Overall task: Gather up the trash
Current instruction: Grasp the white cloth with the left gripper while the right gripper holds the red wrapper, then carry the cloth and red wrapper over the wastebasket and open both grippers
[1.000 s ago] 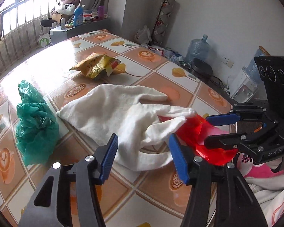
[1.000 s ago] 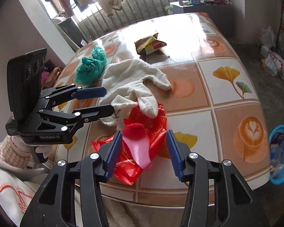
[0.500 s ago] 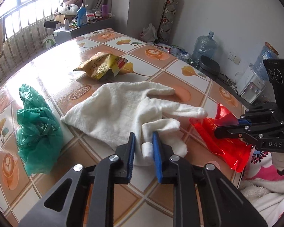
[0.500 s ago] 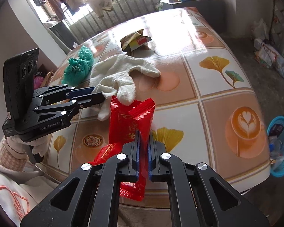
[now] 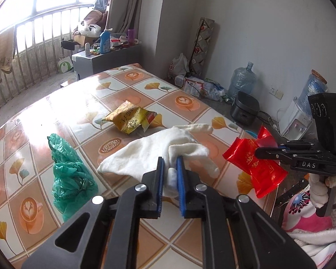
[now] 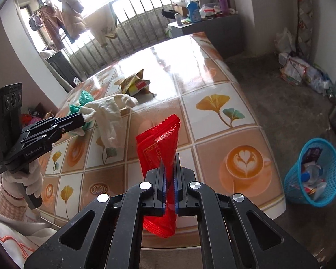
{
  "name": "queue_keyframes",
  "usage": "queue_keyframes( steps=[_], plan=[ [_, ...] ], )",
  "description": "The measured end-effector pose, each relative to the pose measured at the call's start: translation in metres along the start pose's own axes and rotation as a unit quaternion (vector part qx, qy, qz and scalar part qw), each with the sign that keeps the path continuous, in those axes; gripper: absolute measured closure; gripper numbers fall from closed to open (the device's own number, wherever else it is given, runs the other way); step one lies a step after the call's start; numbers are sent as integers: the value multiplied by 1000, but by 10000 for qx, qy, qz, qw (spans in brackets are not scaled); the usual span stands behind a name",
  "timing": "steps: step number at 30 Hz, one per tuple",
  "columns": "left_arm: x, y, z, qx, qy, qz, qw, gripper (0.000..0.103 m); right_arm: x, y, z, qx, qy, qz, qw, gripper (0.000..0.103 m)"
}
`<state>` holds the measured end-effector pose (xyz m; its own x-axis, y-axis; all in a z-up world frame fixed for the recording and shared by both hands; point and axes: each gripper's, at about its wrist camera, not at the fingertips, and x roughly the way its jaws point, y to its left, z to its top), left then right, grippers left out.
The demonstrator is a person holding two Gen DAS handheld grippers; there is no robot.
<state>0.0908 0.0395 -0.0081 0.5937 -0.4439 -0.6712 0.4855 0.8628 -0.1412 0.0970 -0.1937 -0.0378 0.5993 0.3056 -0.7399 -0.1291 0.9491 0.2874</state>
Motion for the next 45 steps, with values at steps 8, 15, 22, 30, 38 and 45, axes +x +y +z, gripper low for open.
queue_keyframes(
  steps=[8,15,22,30,38,45],
  plan=[
    [-15,1,24,-94,-271,9,9996,92,-25,-21,14,369,-775,-108,9963,99],
    [-21,-4,51,-196,-468,-17,9987,93,-34,-37,15,592,-1064,-84,9925,99],
    [-21,-29,79,11,-623,-220,9978,92,-47,-61,16,804,-1370,-148,9872,99],
    [-6,-81,108,528,-686,-585,9945,92,-63,-83,15,1029,-1675,-318,9800,99],
    [32,-141,132,900,-501,-1205,9874,92,-84,-119,11,1350,-1902,-730,9697,99],
    [83,-214,146,1134,-82,-1882,9755,92,-110,-174,-3,1976,-2107,-1593,9440,99]
  ],
)
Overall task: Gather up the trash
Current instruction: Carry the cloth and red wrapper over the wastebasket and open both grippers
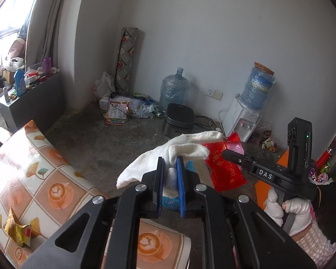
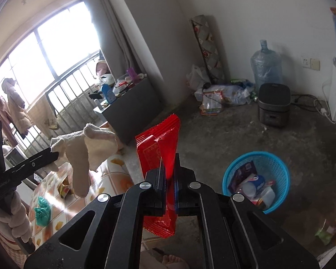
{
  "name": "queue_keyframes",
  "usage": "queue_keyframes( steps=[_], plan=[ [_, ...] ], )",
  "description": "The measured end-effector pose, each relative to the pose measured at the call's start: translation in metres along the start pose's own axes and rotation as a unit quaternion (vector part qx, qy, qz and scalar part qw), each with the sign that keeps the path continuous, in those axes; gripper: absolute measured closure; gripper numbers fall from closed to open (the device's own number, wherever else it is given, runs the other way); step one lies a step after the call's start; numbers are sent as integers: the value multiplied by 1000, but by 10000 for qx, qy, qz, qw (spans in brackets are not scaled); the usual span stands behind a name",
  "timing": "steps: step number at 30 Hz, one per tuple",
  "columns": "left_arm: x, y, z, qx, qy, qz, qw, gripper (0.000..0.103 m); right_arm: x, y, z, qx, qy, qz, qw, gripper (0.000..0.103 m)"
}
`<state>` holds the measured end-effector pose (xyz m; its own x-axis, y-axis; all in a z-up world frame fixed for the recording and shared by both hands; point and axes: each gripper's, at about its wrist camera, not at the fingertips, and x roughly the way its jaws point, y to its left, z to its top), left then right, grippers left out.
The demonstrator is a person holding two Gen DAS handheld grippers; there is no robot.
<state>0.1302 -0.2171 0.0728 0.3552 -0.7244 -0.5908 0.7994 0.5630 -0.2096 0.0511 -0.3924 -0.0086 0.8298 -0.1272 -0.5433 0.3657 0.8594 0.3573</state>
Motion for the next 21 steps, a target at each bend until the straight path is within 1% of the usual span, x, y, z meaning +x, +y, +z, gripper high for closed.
queue_keyframes(
  steps=[4,7,9,13,18,19,20,21],
  plan=[
    [54,-29,11,87,373,-438,9983,92,7,-42,7,502,76,-599,9969,99],
    [100,-49,16,123,704,-740,9947,92,19,-72,6,913,227,-1042,9901,99],
    [133,-63,17,139,965,-887,9913,92,29,-89,4,1155,324,-1249,9849,99],
    [193,-81,12,177,1439,-981,9846,92,47,-120,0,1437,450,-1630,9751,99],
    [263,-88,4,1,1895,-1190,9746,92,73,-154,-4,1761,585,-1846,9651,98],
    [276,-89,1,-22,1979,-1245,9723,86,79,-161,-5,1822,602,-1883,9632,98],
    [290,-89,-2,-71,2074,-1280,9698,75,86,-167,-8,1880,646,-1866,9621,96],
    [302,-87,-6,-161,2154,-1280,9680,67,95,-173,-11,1925,731,-1818,9615,92]
  ],
)
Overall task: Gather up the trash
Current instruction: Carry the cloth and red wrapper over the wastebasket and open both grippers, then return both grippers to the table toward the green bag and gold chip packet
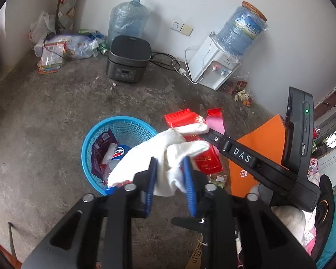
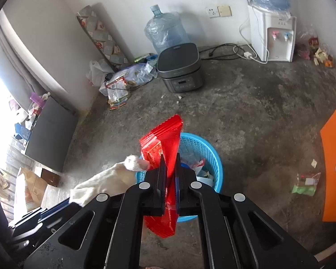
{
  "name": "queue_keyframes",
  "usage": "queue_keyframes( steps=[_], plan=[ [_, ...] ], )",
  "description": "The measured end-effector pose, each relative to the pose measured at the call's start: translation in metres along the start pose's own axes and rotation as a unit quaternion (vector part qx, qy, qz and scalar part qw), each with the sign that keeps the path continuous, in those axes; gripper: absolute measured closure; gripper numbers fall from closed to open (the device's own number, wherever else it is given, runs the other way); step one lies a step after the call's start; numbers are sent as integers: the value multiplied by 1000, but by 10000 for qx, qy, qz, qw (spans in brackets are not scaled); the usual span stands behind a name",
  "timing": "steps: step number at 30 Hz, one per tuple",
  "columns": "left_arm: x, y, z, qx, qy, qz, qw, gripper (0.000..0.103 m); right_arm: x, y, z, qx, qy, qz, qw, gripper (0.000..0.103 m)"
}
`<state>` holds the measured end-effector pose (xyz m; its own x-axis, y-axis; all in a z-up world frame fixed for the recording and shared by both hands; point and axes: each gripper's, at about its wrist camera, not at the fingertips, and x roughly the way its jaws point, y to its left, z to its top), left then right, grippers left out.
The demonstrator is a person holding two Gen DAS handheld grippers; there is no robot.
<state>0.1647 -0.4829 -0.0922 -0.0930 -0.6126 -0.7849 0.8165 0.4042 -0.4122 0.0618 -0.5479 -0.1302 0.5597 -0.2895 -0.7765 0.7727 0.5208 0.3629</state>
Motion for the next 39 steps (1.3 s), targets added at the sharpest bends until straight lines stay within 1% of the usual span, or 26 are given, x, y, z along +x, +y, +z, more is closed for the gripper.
queue_keyframes(
  steps=[1,2,4,6,8,11,14,16,18,19,20,22,25,27,30,34,36,38,39],
  plan=[
    [12,5,1,-149,47,-10,9999,57,11,-3,-1,23,124,-20,9999,79],
    [21,10,2,-273,103,-17,9996,56,18,-6,-2,39,232,-89,9997,69],
    [31,16,0,-415,220,1,9989,56,23,-9,-6,-10,285,-103,9995,68],
    [28,16,-4,-422,176,-26,9990,54,23,-12,-7,81,294,-103,9995,66],
    [23,14,-5,-335,110,-2,9994,49,21,-14,-5,182,280,-38,9994,66],
    [8,14,-4,-326,-46,8,9995,47,15,-12,-2,160,190,11,9997,65],
    [-17,13,-2,-305,-294,72,9991,45,10,-8,-2,128,97,87,9998,61],
    [-39,13,-2,-241,-523,114,9983,44,7,-2,-4,52,54,210,9998,60],
    [-69,14,-6,-120,-801,198,9965,40,1,10,-6,-110,-5,369,9993,57],
    [-85,15,-9,-51,-962,266,9950,37,-4,18,-7,-240,-77,491,9985,55],
    [-103,17,-13,14,-1119,366,9930,33,-12,27,-9,-399,-189,616,9971,50],
    [-139,24,-24,60,-1412,606,9881,29,-28,46,-10,-748,-445,835,9927,42],
    [-199,45,-52,-192,-1854,1029,9771,26,-49,75,-15,-1233,-674,1198,9828,38],
    [-238,59,-77,-422,-2130,1263,9679,25,-60,92,-20,-1498,-711,1414,9760,37],
    [-287,80,-123,-801,-2455,1674,9515,22,-70,118,-31,-1848,-656,1670,9663,35],
    [-342,103,-189,-1274,-2712,2159,9293,19,-81,157,-51,-2275,-441,2023,9515,35],
    [-369,109,-222,-1470,-2832,2469,9150,17,-86,180,-64,-2530,-313,2219,9411,34],
    [-395,117,-253,-1666,-2991,2754,8983,15,-92,204,-80,-2807,-165,2443,9281,34],
    [-407,119,-269,-1785,-3078,2898,8885,14,-95,217,-88,-2931,-74,2573,9208,34]
  ],
)
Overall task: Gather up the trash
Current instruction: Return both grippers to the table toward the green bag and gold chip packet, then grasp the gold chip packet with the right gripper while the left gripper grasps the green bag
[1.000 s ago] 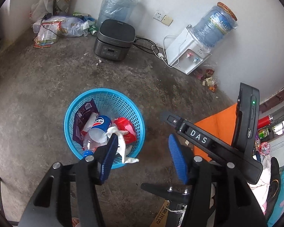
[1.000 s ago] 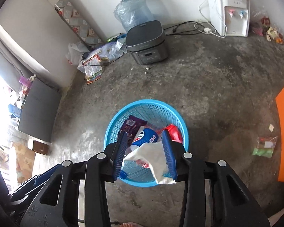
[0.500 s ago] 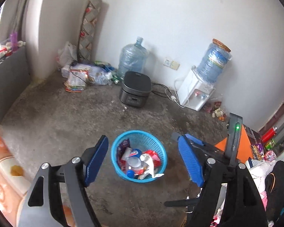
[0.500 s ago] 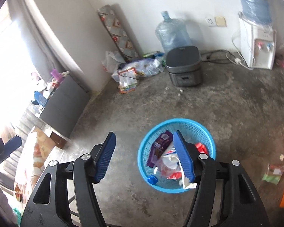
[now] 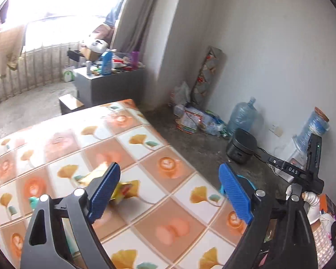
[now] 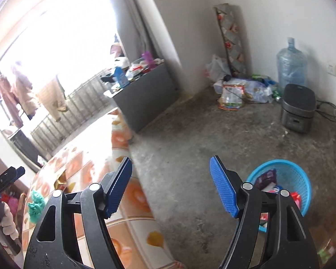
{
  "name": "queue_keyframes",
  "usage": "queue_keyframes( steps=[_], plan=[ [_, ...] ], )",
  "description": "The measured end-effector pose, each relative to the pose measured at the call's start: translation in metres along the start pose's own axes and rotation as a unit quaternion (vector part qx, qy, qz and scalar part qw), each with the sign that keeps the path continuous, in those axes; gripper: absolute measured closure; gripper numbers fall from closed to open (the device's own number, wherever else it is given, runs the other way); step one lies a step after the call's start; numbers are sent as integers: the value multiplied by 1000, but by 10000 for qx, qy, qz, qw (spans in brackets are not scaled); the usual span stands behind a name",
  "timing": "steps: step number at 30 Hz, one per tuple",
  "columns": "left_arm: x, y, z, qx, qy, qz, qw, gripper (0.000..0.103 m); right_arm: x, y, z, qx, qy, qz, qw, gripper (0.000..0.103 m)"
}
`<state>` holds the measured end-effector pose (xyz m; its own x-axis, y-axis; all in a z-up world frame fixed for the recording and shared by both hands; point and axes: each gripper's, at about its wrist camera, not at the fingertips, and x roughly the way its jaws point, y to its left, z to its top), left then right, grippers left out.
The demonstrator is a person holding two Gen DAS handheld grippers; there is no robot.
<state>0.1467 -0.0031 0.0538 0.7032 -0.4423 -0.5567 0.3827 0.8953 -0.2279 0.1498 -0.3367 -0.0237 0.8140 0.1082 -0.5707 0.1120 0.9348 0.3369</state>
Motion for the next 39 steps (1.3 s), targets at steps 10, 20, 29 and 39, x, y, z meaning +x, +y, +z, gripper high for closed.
queue_keyframes(
  steps=[10,20,29,39],
  plan=[
    [-51,96,-37,-810,85,1216,9892,11,51,126,-9,-922,783,1034,9873,30],
    [-27,133,-68,-1160,733,1446,9799,11,100,200,-26,-1552,1467,1158,9700,26],
    [-22,153,-78,-1271,862,1456,9774,11,147,238,-38,-1468,2108,1322,9573,26],
    [-20,153,-78,-1305,908,1356,9779,11,176,245,-44,-1409,2533,1281,9484,36]
  ],
)
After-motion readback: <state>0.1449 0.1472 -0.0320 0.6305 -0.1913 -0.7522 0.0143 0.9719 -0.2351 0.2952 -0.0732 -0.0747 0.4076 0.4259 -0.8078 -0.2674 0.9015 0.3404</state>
